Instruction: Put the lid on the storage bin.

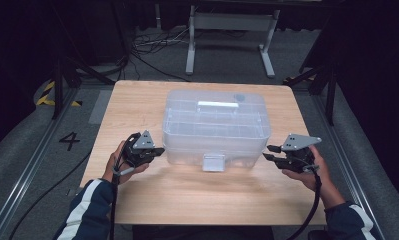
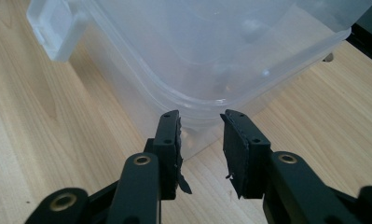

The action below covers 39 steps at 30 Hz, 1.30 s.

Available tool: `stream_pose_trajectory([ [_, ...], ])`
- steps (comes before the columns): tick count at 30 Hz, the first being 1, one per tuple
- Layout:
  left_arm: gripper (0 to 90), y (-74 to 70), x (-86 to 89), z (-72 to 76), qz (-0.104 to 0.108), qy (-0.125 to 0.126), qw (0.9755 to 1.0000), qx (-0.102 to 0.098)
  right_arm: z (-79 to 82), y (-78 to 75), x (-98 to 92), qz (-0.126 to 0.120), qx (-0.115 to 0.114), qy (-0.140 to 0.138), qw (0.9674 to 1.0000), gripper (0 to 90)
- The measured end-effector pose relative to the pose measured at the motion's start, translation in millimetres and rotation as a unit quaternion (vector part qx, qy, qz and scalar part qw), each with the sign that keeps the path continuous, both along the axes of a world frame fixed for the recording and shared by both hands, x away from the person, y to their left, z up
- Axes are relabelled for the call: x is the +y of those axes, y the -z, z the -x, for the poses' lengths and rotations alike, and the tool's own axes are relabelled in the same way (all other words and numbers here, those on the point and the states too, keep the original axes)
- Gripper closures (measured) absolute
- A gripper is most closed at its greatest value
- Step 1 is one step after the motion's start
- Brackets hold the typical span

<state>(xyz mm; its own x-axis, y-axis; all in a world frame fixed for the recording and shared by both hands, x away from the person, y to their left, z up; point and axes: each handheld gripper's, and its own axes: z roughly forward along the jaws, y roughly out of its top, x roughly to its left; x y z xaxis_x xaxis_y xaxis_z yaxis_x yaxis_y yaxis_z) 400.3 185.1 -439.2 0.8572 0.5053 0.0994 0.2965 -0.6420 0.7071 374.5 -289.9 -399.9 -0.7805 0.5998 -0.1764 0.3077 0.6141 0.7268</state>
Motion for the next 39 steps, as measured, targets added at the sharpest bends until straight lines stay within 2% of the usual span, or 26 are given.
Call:
stream_pose_trajectory([
  [2,88.6,-0.8,-0.1,1.3,0.002,0.001,1.0,0.001,0.0,-0.2,-0.4,0.003,0.001,-0.002,1.0,67.1],
  [9,85.4,-3.9,5.2,12.8,-0.018,-0.003,0.9998,-0.006,5.4,-4.3,-6.3,0.017,-0.004,-0.007,0.9998,64.8],
  [12,83.7,-3.8,9.6,18.7,-0.028,-0.008,0.9996,-0.008,11.2,-2.4,-11.2,0.035,-0.005,-0.008,0.9993,63.5],
  [18,77.2,-1.6,21.5,33.4,-0.045,-0.01,0.9989,-0.009,21.3,0.3,-24.9,0.044,-0.003,-0.008,0.999,61.0],
  [24,69.7,3.3,35.4,45.6,-0.047,-0.008,0.9989,-0.004,28.2,8.1,-34.3,0.07,0.007,-0.007,0.9975,55.0],
  [26,65.9,6.1,40.6,49.6,-0.059,-0.016,0.9981,-0.004,30.7,13.5,-37.0,0.078,0.008,-0.005,0.9969,52.1],
  [29,60.2,11.0,47.3,56.1,-0.067,-0.025,0.9974,-0.008,33.0,20.1,-40.6,0.094,0.011,-0.008,0.9955,48.9],
  [31,53.2,14.4,51.1,59.5,-0.078,-0.036,0.9962,-0.01,34.6,25.0,-43.9,0.106,0.01,-0.008,0.9943,46.8],
  [34,47.2,17.9,56.6,63.1,-0.079,-0.045,0.9958,-0.009,36.6,30.1,-49.3,0.099,0.01,-0.001,0.995,44.2],
  [37,41.5,22.8,64.1,66.6,-0.09,-0.063,0.9939,-0.009,37.7,35.9,-54.7,0.094,0.012,0.004,0.9955,41.9],
  [39,39.0,25.0,67.4,67.8,-0.084,-0.07,0.994,-0.007,38.2,38.9,-56.8,0.095,0.011,0.006,0.9954,40.8],
])
